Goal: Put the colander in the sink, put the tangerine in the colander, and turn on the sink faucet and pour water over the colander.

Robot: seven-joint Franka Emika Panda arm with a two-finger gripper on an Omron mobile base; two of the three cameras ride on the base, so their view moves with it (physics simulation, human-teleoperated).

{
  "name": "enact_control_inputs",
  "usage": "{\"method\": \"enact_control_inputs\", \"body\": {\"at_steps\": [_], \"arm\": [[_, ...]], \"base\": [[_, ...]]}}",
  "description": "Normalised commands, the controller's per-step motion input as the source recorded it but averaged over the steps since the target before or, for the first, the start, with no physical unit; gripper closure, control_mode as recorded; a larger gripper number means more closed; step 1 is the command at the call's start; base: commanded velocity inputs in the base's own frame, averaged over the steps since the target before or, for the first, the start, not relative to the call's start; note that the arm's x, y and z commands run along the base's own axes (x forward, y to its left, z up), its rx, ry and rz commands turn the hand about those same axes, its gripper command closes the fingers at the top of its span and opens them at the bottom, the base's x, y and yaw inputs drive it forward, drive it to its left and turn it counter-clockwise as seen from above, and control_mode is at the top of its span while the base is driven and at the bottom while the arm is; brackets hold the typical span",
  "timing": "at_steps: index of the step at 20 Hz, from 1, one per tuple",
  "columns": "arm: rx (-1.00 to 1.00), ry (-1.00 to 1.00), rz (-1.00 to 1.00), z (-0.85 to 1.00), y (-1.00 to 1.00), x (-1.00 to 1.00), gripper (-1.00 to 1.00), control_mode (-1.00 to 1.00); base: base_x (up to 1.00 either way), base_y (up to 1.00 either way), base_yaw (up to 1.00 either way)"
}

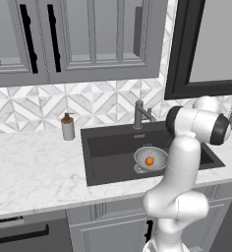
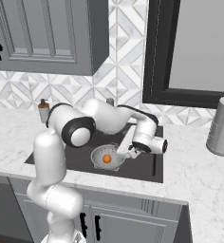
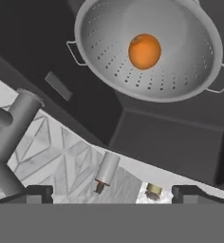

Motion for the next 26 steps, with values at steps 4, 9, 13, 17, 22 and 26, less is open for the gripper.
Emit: {"method": "enact_control_inputs", "body": {"at_steps": [4,9,13,17,22,26], "arm": [[0.08,-0.05,-0.1,0.39,0.0,0.0,-1.0,-1.0],[0.09,0.0,-0.01,0.49,0.0,0.0,-1.0,-1.0],[0.08,-0.01,0.0,0.38,0.0,0.06,-1.0,-1.0],[0.08,0.0,0.0,0.11,0.07,0.19,-1.0,-1.0],[0.08,0.0,-0.04,0.0,0.21,0.28,-1.0,-1.0],[0.08,0.0,-0.09,0.0,0.13,0.29,-1.0,-1.0]], "base": [[0.0,0.0,0.0],[0.0,0.0,0.0],[0.0,0.0,0.0],[0.0,0.0,0.0],[0.0,0.0,0.0],[0.0,0.0,0.0]]}}
